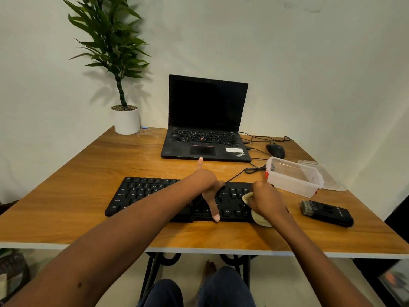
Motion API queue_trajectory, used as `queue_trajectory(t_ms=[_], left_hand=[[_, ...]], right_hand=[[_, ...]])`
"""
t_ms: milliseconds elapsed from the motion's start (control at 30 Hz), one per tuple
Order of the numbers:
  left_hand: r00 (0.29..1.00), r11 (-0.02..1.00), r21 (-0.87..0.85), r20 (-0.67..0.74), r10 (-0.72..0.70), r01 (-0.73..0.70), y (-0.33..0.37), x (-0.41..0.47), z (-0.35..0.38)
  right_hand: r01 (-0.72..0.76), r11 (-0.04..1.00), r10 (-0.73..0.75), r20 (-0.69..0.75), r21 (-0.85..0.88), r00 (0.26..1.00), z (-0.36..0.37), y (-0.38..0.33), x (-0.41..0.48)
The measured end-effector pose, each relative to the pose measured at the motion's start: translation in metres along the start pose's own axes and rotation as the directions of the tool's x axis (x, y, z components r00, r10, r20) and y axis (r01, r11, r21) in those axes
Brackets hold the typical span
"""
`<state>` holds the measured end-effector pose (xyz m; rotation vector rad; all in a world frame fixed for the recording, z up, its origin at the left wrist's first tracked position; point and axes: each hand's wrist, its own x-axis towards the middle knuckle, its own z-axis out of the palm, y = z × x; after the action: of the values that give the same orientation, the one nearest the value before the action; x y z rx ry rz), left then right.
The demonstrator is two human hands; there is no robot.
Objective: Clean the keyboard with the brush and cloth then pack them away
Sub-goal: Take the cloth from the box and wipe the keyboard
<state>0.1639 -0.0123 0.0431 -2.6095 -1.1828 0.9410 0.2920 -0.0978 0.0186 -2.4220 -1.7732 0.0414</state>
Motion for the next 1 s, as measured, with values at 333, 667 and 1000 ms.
queue_trajectory(t_ms=[333, 667, 1000], left_hand=[[1.0, 1.0, -0.016, -0.021, 0.003, -0.003, -0.003, 0.003, 0.001], [0.957, 0.914, -0.382, -0.288, 0.019, -0.133, -0.022, -0.018, 0.045], [0.774, 0.925, -0.379, -0.595, -0.216, -0.033, -0.028, -0.057, 0.131]], right_hand=[[0.002, 1.0, -0.001, -0.048, 0.021, 0.999, 0.006, -0.001, 0.004], [0.063, 0.898, -0.143, 0.154, 0.436, 0.978, -0.022, 0.032, 0.018], [0.309, 0.926, -0.332, 0.076, 0.219, 0.94, -0.007, -0.008, 0.079]])
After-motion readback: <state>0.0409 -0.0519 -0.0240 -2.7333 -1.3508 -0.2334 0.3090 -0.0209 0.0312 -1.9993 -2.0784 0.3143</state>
